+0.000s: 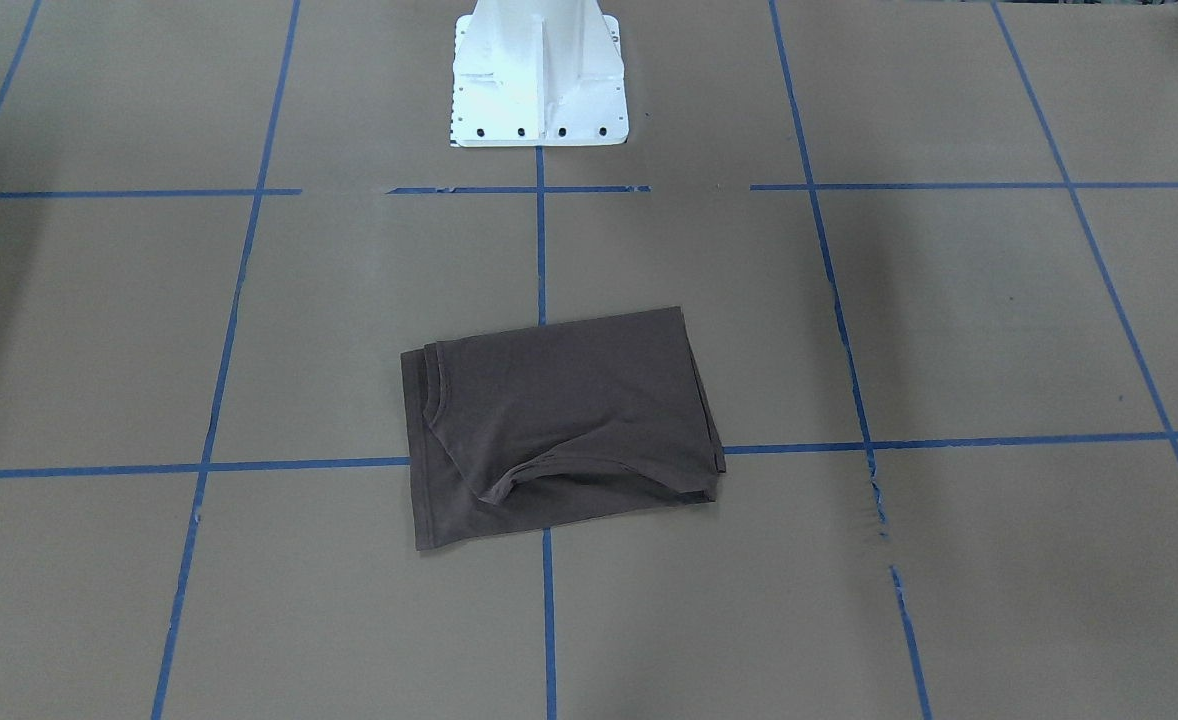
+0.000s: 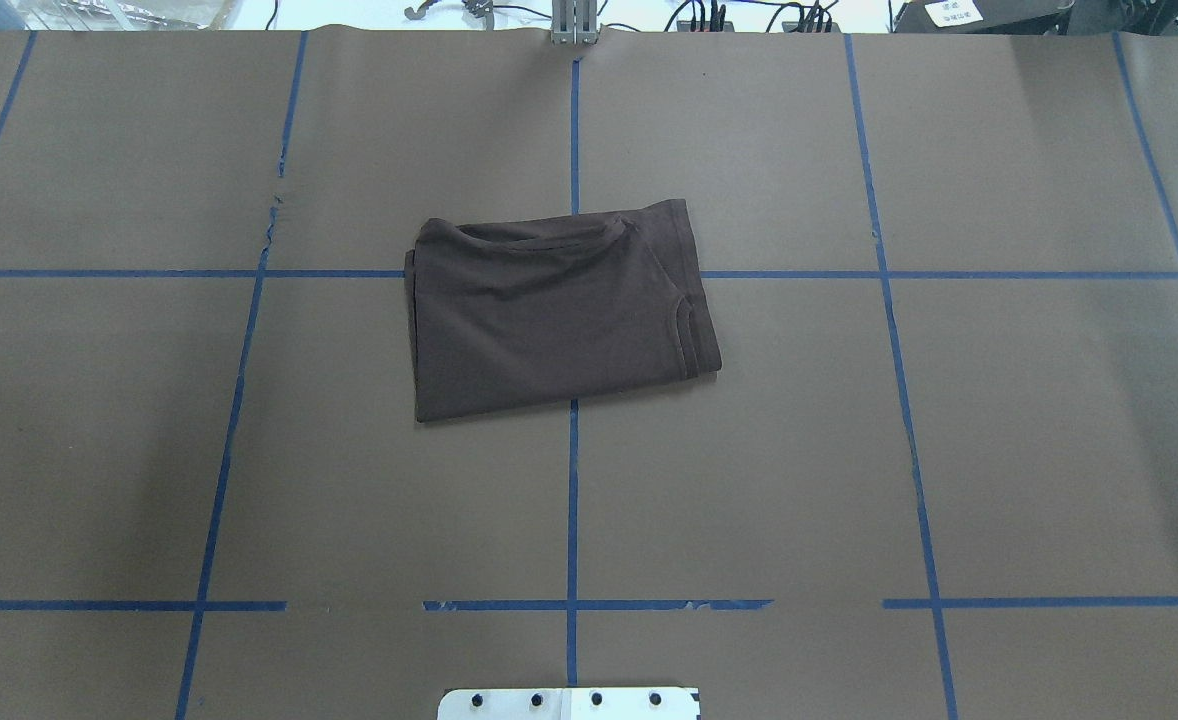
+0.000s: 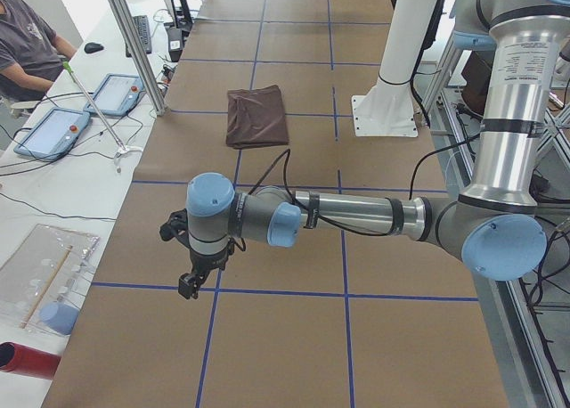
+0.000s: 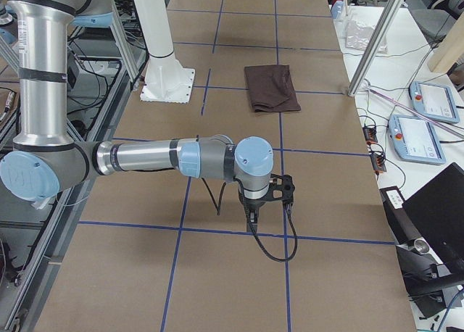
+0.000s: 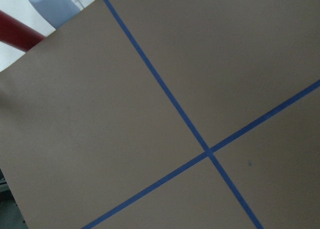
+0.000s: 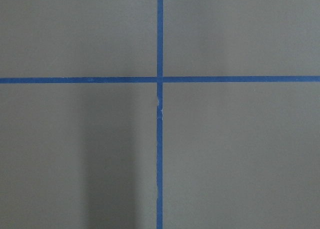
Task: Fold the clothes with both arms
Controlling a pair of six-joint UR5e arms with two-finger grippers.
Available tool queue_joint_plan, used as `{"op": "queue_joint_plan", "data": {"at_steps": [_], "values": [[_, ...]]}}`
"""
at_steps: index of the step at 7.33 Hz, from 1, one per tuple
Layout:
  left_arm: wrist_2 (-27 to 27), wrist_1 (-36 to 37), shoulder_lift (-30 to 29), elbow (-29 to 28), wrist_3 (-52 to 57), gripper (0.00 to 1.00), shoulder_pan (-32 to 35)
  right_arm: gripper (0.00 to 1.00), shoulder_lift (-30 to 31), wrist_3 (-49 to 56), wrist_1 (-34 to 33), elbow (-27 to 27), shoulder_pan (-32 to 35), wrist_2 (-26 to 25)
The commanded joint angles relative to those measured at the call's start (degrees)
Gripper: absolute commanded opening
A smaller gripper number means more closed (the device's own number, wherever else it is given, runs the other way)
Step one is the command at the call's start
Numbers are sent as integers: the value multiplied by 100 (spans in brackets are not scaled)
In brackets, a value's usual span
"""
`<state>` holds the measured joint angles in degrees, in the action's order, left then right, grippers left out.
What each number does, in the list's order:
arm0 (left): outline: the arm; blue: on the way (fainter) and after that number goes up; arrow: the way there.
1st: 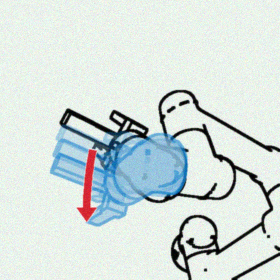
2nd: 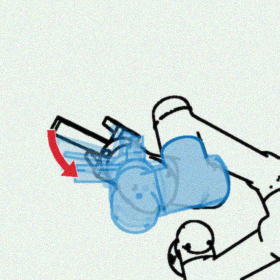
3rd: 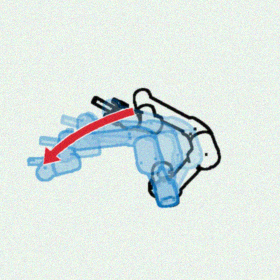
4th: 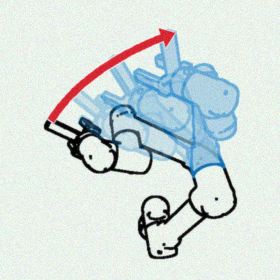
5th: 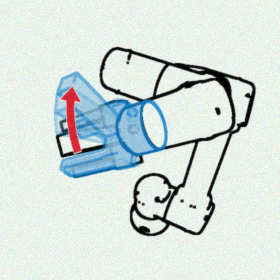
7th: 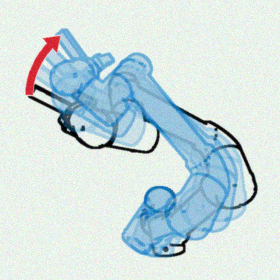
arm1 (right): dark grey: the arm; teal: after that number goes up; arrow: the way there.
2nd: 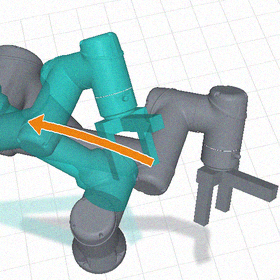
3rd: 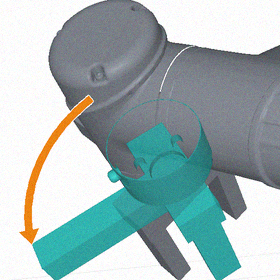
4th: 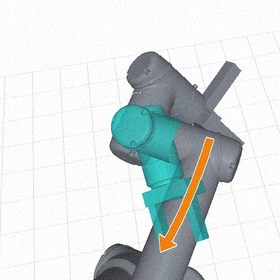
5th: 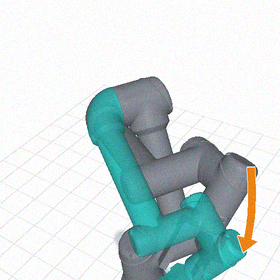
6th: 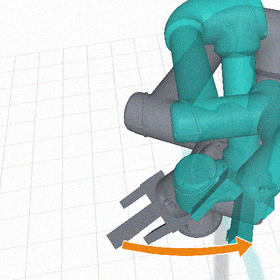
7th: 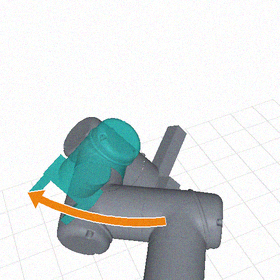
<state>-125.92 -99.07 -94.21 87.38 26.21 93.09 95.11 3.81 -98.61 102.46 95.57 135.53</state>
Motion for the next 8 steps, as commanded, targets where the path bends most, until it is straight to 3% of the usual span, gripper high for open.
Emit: {"op": "queue_joint_plan", "data": {"at_steps": [1,2,3,5,8], "values": [[51,192,218,49,-28,100,7,100,60,-56,-27,-50,-3,166],[-107,612,280,356,-672,100,-10,100,60,-56,-18,-85,-3,176],[-361,643,307,489,-1670,100,-158,100,60,-56,-18,-94,-3,193],[-539,652,316,850,-2590,100,-555,100,52,-30,-9,-86,-3,185],[-530,590,430,833,-2559,100,-555,100,43,-3,0,-452,-3,158]]}}
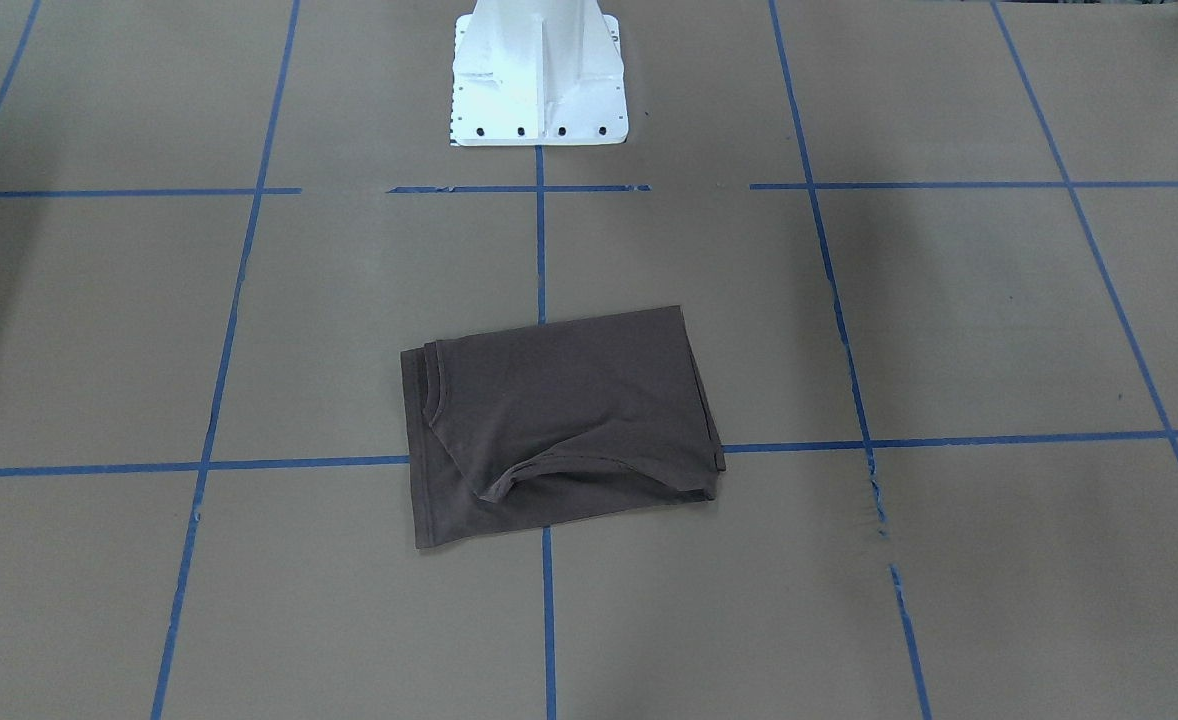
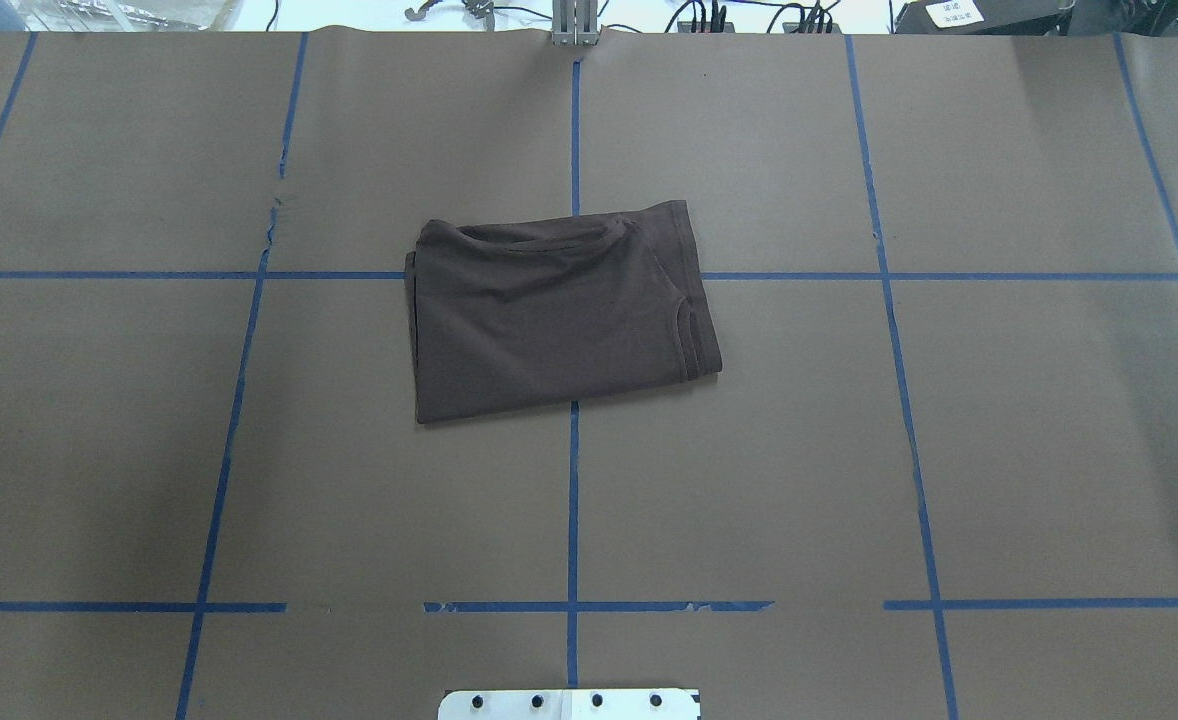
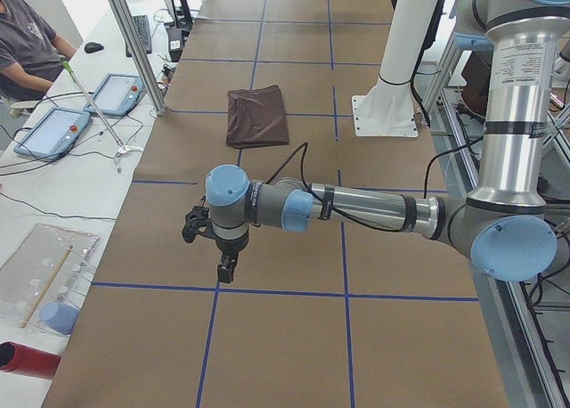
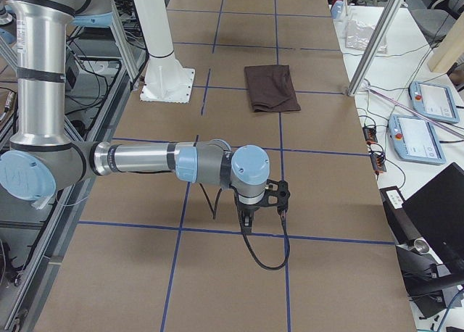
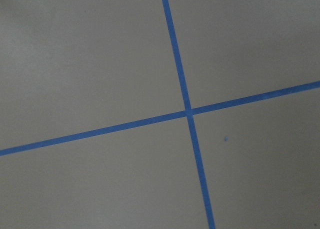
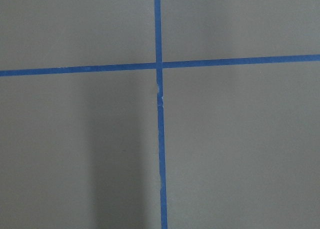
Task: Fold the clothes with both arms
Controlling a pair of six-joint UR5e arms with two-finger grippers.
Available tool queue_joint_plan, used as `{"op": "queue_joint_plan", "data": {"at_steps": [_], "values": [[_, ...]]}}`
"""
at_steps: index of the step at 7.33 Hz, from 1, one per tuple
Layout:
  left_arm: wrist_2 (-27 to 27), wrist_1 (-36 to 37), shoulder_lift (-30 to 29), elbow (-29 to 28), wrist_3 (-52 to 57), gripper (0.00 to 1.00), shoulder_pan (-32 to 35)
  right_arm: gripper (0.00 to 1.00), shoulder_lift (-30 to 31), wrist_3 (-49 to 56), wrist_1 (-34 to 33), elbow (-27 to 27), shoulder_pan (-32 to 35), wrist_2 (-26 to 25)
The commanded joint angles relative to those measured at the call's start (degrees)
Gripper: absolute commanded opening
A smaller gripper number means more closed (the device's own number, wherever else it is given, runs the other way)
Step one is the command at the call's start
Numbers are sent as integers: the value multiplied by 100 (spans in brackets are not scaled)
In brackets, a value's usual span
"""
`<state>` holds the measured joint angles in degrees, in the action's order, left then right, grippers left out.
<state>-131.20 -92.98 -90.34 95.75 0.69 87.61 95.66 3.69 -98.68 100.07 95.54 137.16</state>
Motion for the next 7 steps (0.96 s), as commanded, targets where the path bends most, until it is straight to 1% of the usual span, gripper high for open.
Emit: {"op": "queue_joint_plan", "data": {"at_steps": [1,3,6,7], "values": [[7,-35,95,-4,1,100,-7,100,-21,9,7,-277,0,-5],[7,-27,104,-21,1,100,-7,100,-30,9,7,-295,-9,-14],[16,-18,122,-4,19,100,-7,100,-83,-26,16,-374,-254,-58],[16,-18,139,5,28,100,-7,100,-91,-26,164,-479,-342,-58]]}}
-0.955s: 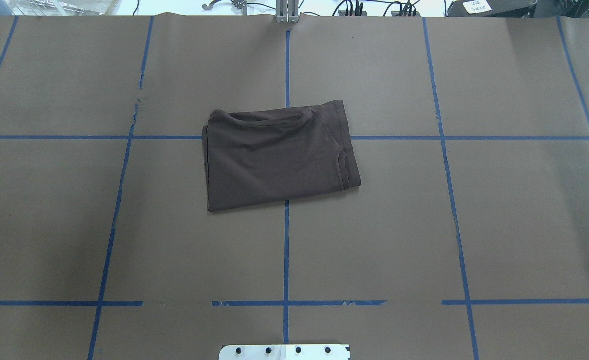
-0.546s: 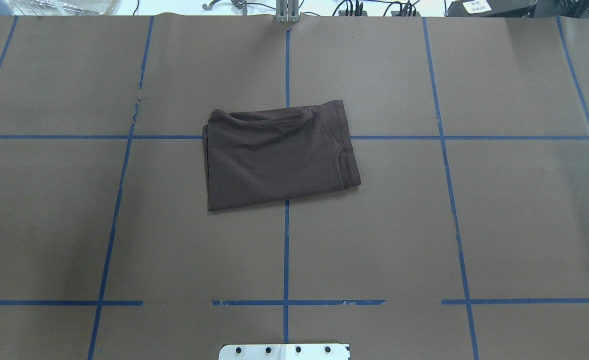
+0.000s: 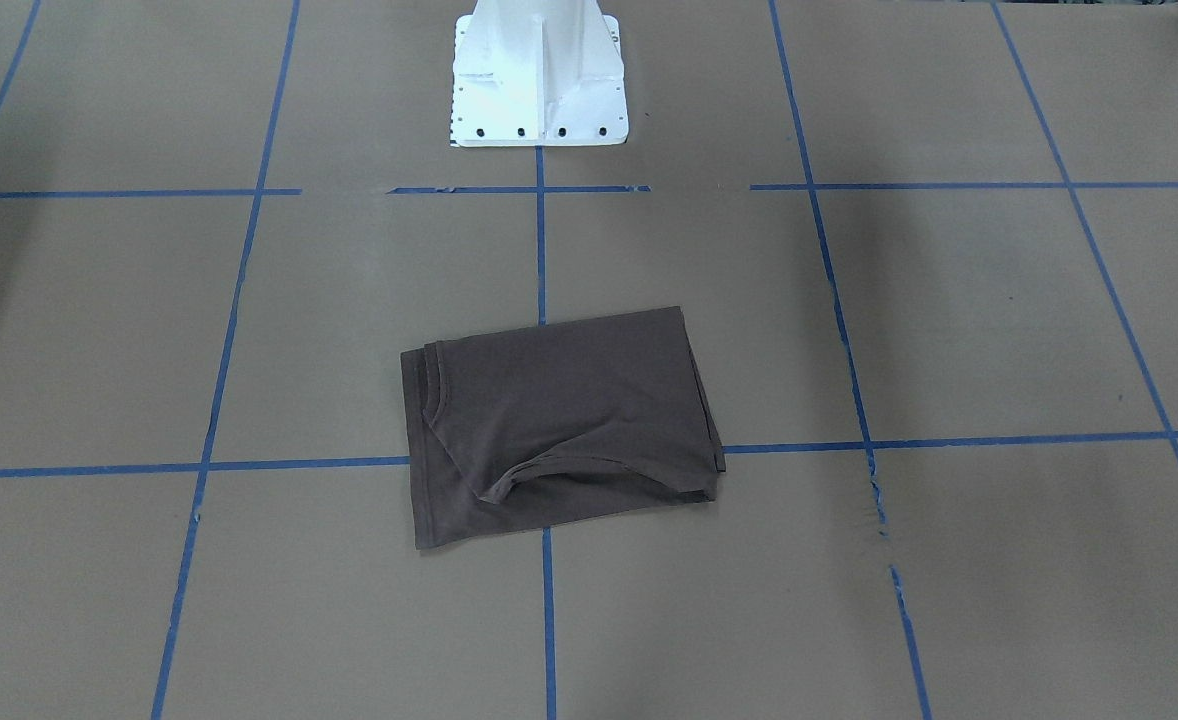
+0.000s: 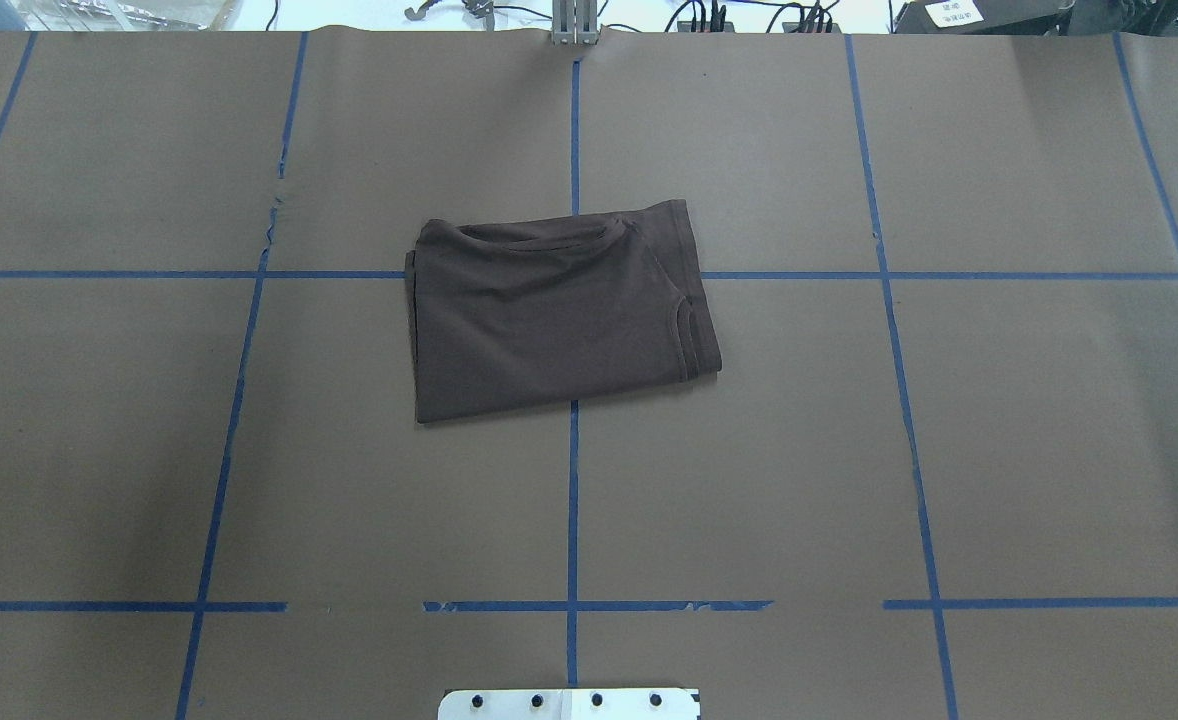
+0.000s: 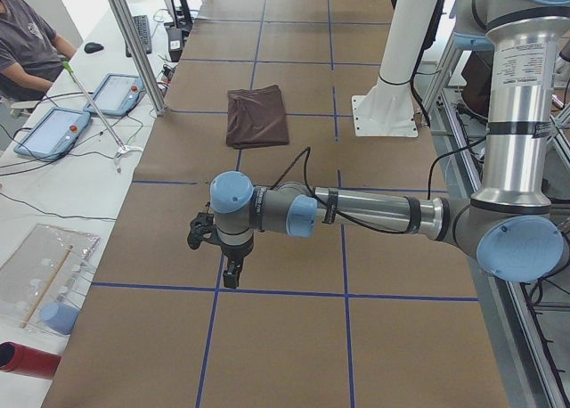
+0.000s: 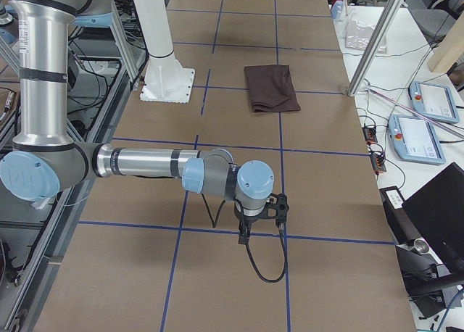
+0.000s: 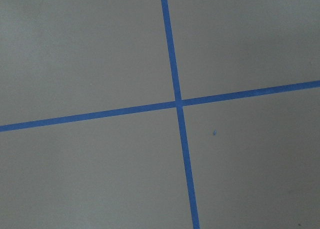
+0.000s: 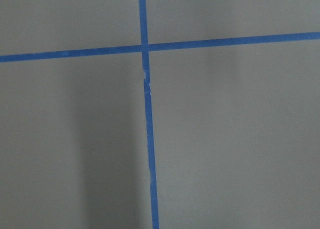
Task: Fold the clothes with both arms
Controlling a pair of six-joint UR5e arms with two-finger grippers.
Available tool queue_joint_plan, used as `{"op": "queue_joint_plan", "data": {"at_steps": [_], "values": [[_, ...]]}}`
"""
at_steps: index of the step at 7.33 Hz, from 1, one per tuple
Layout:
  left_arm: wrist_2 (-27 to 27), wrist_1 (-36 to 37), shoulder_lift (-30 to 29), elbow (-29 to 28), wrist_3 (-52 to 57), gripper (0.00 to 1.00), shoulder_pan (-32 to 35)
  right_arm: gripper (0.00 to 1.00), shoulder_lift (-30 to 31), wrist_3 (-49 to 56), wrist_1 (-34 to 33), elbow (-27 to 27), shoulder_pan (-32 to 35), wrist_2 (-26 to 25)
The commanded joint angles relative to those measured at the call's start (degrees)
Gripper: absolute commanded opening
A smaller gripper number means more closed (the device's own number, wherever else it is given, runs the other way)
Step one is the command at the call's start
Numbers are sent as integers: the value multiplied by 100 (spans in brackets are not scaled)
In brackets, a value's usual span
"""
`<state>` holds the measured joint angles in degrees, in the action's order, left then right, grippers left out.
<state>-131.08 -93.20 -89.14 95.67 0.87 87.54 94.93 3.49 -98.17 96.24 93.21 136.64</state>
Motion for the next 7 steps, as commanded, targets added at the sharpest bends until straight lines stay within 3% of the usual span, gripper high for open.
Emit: {"op": "queue_joint_plan", "data": {"at_steps": [1,2,7], "values": [[3,3,20,13,10,100,0,100,-18,-41,584,-357,-128,-6],[3,3,29,13,10,100,0,100,-18,-215,937,-543,-154,-6],[3,12,29,22,1,100,0,100,-27,-595,1458,-492,-163,47]]}}
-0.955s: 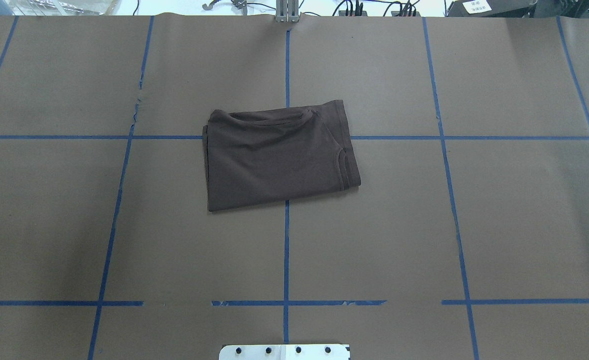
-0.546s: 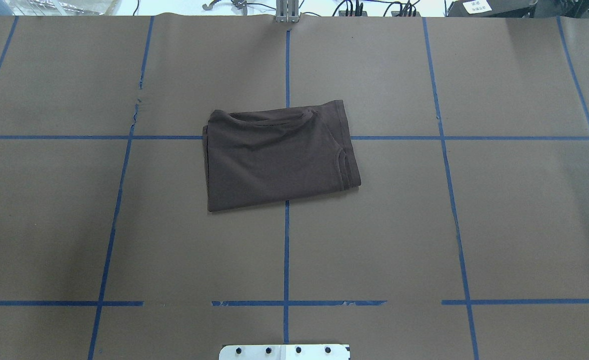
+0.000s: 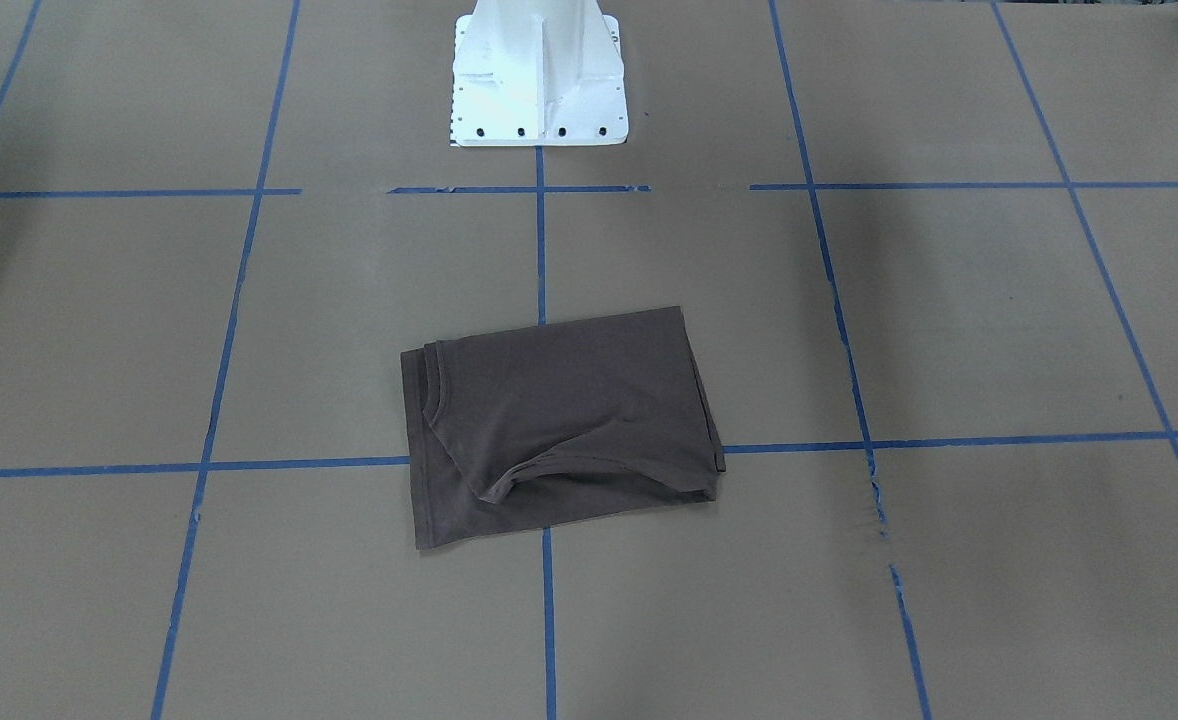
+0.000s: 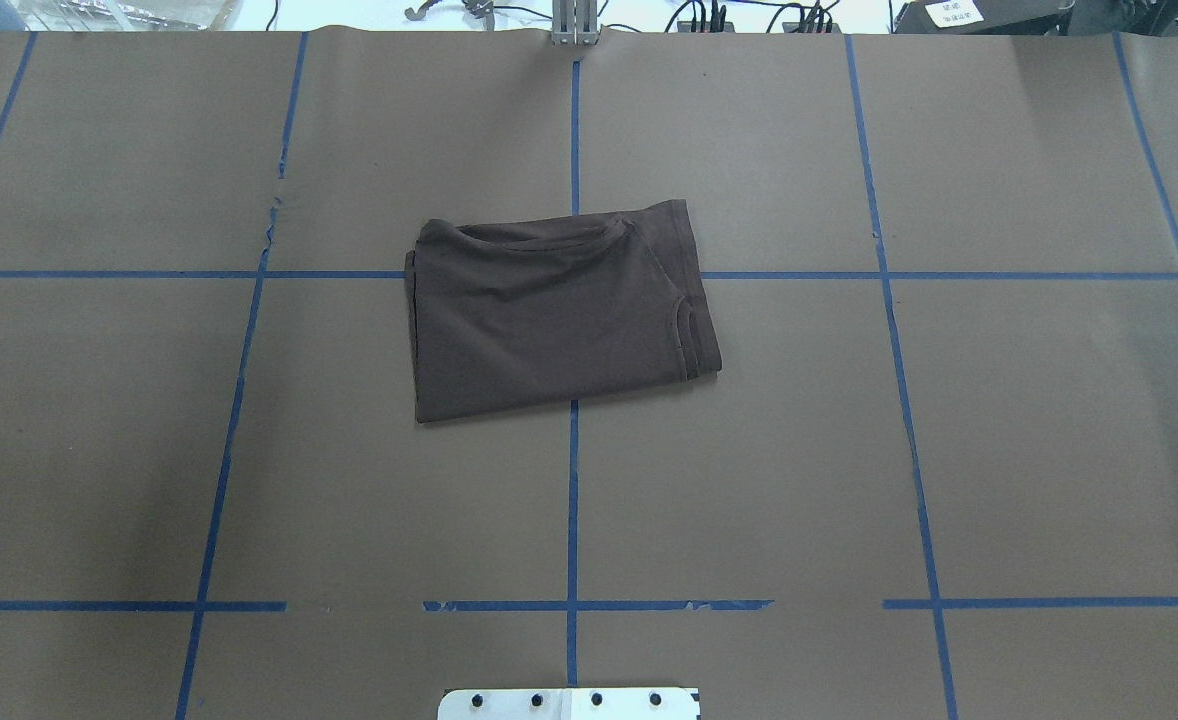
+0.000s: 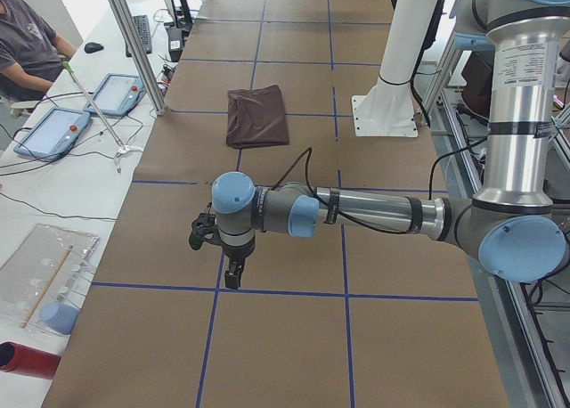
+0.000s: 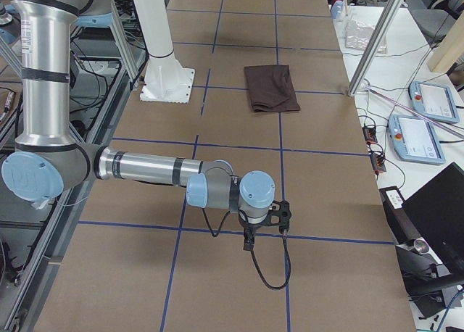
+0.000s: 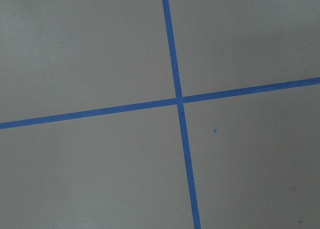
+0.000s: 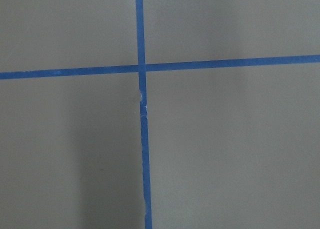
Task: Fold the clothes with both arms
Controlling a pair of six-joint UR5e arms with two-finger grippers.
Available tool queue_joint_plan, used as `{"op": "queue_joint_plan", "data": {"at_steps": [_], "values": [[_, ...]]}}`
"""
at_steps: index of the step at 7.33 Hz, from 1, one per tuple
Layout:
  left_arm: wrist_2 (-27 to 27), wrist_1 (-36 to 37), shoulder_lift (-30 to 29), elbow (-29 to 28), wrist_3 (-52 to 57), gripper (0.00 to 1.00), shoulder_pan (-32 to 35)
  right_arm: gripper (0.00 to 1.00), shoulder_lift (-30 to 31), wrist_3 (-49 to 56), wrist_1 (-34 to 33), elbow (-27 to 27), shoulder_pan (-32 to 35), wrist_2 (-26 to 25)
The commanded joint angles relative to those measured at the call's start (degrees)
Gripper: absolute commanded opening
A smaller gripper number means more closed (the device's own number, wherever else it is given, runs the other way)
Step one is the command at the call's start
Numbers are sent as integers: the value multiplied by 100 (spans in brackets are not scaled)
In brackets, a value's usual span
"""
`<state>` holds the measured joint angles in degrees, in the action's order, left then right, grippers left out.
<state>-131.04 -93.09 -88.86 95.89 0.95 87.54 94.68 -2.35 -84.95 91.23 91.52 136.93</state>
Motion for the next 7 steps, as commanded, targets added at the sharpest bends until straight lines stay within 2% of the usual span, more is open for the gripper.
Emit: {"op": "queue_joint_plan", "data": {"at_steps": [1,7], "values": [[-9,10,0,9,-7,100,0,100,-2,-19,171,43,6,18],[-9,28,-9,9,-7,100,0,100,16,-2,198,114,6,35]]}}
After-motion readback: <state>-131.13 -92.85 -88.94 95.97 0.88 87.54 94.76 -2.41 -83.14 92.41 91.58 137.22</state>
